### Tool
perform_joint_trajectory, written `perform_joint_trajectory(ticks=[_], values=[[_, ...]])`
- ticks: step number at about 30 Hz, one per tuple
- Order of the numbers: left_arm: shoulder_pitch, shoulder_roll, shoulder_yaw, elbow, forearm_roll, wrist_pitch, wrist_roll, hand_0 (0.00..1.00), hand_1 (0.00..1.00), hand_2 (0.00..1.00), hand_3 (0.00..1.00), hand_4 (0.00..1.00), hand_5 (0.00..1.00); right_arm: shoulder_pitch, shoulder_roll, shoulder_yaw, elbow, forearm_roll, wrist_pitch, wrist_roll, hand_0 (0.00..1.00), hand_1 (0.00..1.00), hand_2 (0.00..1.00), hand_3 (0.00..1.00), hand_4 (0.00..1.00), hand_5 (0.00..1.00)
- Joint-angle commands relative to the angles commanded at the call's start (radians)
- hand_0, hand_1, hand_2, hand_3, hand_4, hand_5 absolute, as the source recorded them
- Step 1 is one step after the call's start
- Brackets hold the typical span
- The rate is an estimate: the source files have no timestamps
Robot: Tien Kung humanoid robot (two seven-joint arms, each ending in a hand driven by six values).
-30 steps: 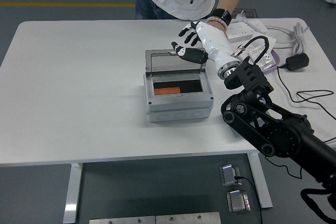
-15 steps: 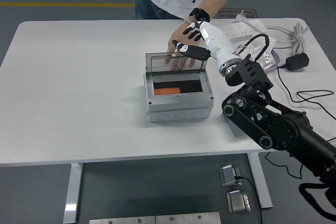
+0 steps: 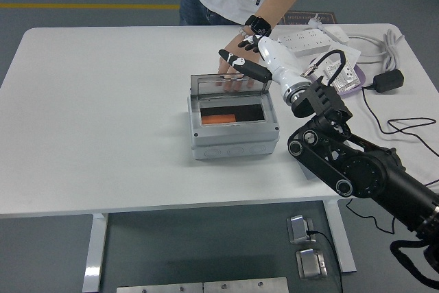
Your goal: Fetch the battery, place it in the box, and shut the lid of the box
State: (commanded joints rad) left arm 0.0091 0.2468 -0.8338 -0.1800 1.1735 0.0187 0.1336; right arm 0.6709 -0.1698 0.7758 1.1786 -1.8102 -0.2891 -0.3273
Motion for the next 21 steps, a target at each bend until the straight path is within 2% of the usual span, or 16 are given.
perform_joint_trajectory(ticks=[11, 21], values=[[0.007, 0.005, -0.005, 0.000, -0.003, 0.005, -0.003, 0.395, 0.563, 0.512, 0.481, 0.002, 0.002, -0.046, -0.093, -0.079, 0.117, 0.081, 0.055, -0.034, 0.942, 0.751, 0.739, 0.742, 0.966, 0.998], [0.016, 0.007, -0.011, 0.000, -0.003, 0.008, -0.005, 0.395, 0.562, 0.511, 0.481, 0.002, 0.002, -0.085, -0.189, -0.066, 0.250, 0.134, 0.115, -0.079, 0.908, 0.735, 0.734, 0.738, 0.954, 0.998]])
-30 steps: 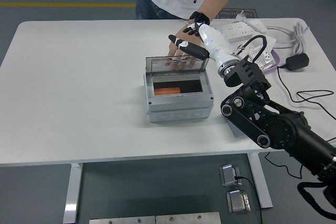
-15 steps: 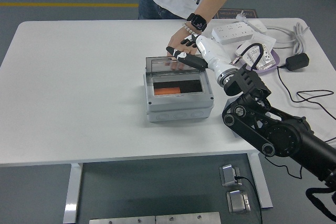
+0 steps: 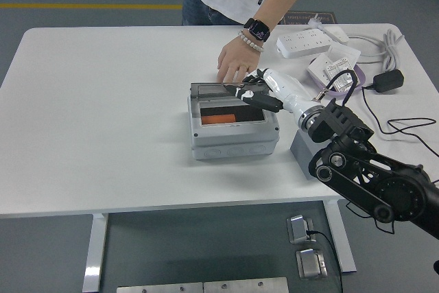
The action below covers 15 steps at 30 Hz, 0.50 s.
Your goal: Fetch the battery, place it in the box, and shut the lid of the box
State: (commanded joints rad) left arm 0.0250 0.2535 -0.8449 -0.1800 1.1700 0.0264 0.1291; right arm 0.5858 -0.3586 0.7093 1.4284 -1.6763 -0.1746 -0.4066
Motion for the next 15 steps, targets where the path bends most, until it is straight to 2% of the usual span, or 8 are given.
perform_joint_trajectory(ticks=[6, 15], values=[[0.000, 0.001, 0.001, 0.000, -0.002, 0.000, -0.001, 0.397, 0.563, 0.511, 0.482, 0.002, 0.002, -0.006, -0.032, 0.010, 0.049, 0.009, 0.015, -0.015, 0.894, 0.726, 0.728, 0.738, 0.951, 0.998], [0.002, 0.000, 0.002, 0.000, -0.005, 0.000, -0.001, 0.396, 0.564, 0.512, 0.482, 0.002, 0.002, -0.015, -0.051, 0.013, 0.082, 0.023, 0.012, -0.015, 0.892, 0.720, 0.729, 0.731, 0.947, 0.998]])
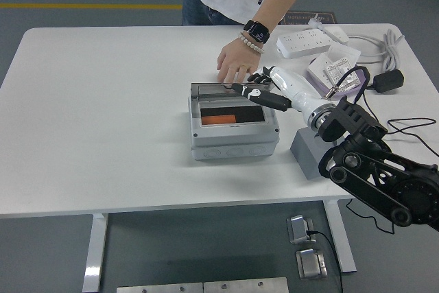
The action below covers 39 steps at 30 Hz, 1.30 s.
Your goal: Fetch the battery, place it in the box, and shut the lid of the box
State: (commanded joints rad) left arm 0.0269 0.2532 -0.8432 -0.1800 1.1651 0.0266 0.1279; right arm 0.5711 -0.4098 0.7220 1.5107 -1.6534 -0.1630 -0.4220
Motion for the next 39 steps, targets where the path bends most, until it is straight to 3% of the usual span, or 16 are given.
perform_joint_trajectory(ticks=[20, 39], values=[[-0.003, 0.000, 0.006, 0.000, -0.007, 0.000, -0.002, 0.397, 0.563, 0.512, 0.481, 0.002, 0.002, -0.025, -0.029, -0.032, 0.037, 0.023, 0.006, -0.005, 0.883, 0.717, 0.721, 0.727, 0.923, 0.998], [-0.004, -0.002, 0.005, 0.000, -0.004, -0.002, -0.001, 0.397, 0.563, 0.512, 0.482, 0.002, 0.002, -0.042, -0.035, 0.004, 0.036, 0.024, 0.016, -0.012, 0.876, 0.711, 0.710, 0.721, 0.914, 0.998]])
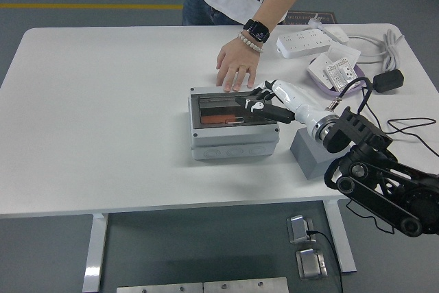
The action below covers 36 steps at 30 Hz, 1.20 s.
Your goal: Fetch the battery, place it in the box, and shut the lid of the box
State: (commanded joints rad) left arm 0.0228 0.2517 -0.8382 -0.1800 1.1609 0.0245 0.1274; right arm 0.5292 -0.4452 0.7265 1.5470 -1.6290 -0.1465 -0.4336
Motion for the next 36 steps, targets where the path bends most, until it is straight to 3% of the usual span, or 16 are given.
perform_joint_trajectory(ticks=[8, 12, 21, 22, 25, 27, 28, 33, 34, 36], values=[[0.002, -0.001, 0.000, 0.000, 0.001, 0.000, 0.000, 0.397, 0.565, 0.511, 0.481, 0.002, 0.002, -0.065, 0.002, 0.137, 0.005, -0.019, 0.006, 0.011, 0.874, 0.709, 0.708, 0.720, 0.912, 0.998], [0.004, -0.004, -0.002, 0.000, 0.003, 0.000, 0.001, 0.398, 0.566, 0.512, 0.482, 0.002, 0.002, -0.131, 0.003, 0.234, 0.013, -0.013, 0.015, 0.054, 0.869, 0.708, 0.705, 0.719, 0.912, 0.998], [0.012, -0.009, -0.009, 0.000, 0.008, 0.002, 0.000, 0.398, 0.565, 0.512, 0.481, 0.002, 0.002, -0.295, -0.023, 0.460, 0.022, 0.104, -0.168, 0.280, 0.857, 0.700, 0.703, 0.714, 0.912, 0.998], [0.013, -0.008, -0.010, 0.000, 0.009, 0.003, 0.000, 0.397, 0.565, 0.511, 0.482, 0.002, 0.002, -0.311, -0.025, 0.483, 0.019, 0.126, -0.190, 0.305, 0.727, 0.630, 0.668, 0.679, 0.915, 0.998], [0.014, -0.008, -0.011, 0.000, 0.013, 0.003, 0.000, 0.397, 0.565, 0.511, 0.482, 0.002, 0.002, -0.348, -0.024, 0.549, 0.003, 0.190, -0.240, 0.385, 0.727, 0.630, 0.668, 0.679, 0.915, 0.998], [0.012, -0.006, -0.010, 0.000, 0.013, 0.002, 0.000, 0.397, 0.565, 0.511, 0.482, 0.002, 0.002, -0.370, -0.016, 0.591, -0.010, 0.237, -0.257, 0.437, 0.727, 0.630, 0.668, 0.679, 0.915, 0.998], [0.012, -0.006, -0.010, 0.000, 0.013, 0.002, -0.001, 0.397, 0.565, 0.512, 0.481, 0.002, 0.002, -0.377, -0.013, 0.609, -0.016, 0.257, -0.262, 0.458, 0.597, 0.543, 0.617, 0.664, 0.912, 0.998], [0.008, -0.002, -0.008, 0.000, 0.016, 0.001, -0.002, 0.397, 0.565, 0.512, 0.481, 0.002, 0.002, -0.405, 0.008, 0.665, -0.056, 0.373, -0.262, 0.567, 0.597, 0.543, 0.617, 0.664, 0.912, 0.998], [0.008, -0.001, -0.007, 0.000, 0.017, 0.001, -0.002, 0.397, 0.564, 0.511, 0.481, 0.002, 0.002, -0.408, 0.012, 0.672, -0.064, 0.397, -0.258, 0.587, 0.569, 0.517, 0.598, 0.652, 0.890, 0.929], [0.009, 0.001, -0.008, 0.000, 0.020, 0.000, -0.002, 0.397, 0.564, 0.511, 0.481, 0.002, 0.002, -0.411, 0.021, 0.683, -0.081, 0.445, -0.246, 0.625, 0.569, 0.517, 0.598, 0.652, 0.890, 0.929]])
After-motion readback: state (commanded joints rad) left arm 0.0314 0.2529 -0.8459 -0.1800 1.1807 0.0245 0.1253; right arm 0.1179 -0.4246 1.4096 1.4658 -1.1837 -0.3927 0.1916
